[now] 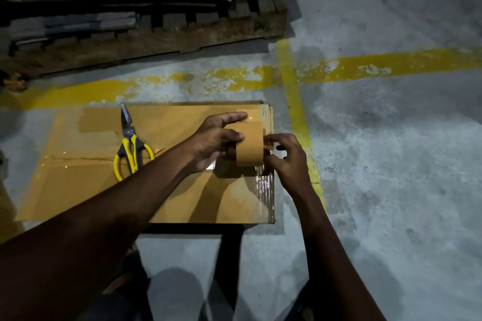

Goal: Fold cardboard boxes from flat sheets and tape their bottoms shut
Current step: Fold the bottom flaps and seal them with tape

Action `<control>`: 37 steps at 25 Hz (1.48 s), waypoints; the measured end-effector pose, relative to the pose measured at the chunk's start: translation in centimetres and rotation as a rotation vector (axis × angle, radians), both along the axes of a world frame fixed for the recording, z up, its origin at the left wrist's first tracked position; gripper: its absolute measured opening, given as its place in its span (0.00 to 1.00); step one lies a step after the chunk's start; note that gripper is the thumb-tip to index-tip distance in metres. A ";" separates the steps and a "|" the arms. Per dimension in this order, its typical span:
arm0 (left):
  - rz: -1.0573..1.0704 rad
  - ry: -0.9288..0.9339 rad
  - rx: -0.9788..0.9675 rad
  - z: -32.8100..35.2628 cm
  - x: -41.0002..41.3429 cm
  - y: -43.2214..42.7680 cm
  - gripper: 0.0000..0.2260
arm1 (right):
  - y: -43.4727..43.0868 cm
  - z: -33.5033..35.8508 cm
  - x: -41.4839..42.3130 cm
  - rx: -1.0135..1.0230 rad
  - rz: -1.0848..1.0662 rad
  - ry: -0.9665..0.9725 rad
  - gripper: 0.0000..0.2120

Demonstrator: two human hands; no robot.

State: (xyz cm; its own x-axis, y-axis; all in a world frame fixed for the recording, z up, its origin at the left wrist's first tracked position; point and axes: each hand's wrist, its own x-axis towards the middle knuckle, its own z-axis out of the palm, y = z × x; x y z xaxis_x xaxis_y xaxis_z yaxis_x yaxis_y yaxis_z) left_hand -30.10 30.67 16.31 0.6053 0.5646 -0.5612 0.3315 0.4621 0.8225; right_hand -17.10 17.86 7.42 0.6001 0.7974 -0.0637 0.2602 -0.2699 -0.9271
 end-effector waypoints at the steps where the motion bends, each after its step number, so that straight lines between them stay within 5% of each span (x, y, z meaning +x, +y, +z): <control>1: 0.009 -0.015 -0.010 -0.3 0.8 0.4 0.21 | 0.2 0.0 0.2 -0.004 0.029 0.012 0.19; 6: -0.024 -0.041 -0.026 -1.2 5.6 2.8 0.18 | 1.0 0.1 0.2 -0.020 0.069 -0.050 0.21; 9: -0.073 -0.007 -0.070 -1.7 8.1 3.9 0.11 | 1.4 1.5 0.2 0.031 -0.122 0.041 0.06; 10: -0.067 0.028 -0.068 -1.8 8.8 4.4 0.12 | 1.6 2.0 0.1 0.079 -0.215 0.051 0.11; 13: -0.086 0.211 0.193 -2.7 10.3 6.3 0.16 | 1.5 2.7 -0.2 0.147 -0.372 0.093 0.19; 16: -0.262 0.324 0.355 -3.7 10.9 7.3 0.18 | 1.8 2.9 -0.2 0.142 -0.342 0.146 0.09; 32: -0.665 0.518 0.547 -7.2 10.0 8.8 0.19 | 2.5 3.4 -0.1 0.074 -0.389 0.126 0.04; 37: -0.721 0.660 0.716 -8.7 9.6 9.3 0.18 | 1.5 4.0 -0.3 -0.005 -0.282 0.084 0.19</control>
State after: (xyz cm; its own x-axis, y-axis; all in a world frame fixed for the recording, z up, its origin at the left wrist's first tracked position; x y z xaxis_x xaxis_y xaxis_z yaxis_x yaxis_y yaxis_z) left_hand -20.51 39.94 7.64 0.6241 0.5243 -0.5792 0.7773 -0.4920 0.3922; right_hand -17.45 19.40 11.37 0.7903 0.5997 -0.1255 0.0971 -0.3248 -0.9408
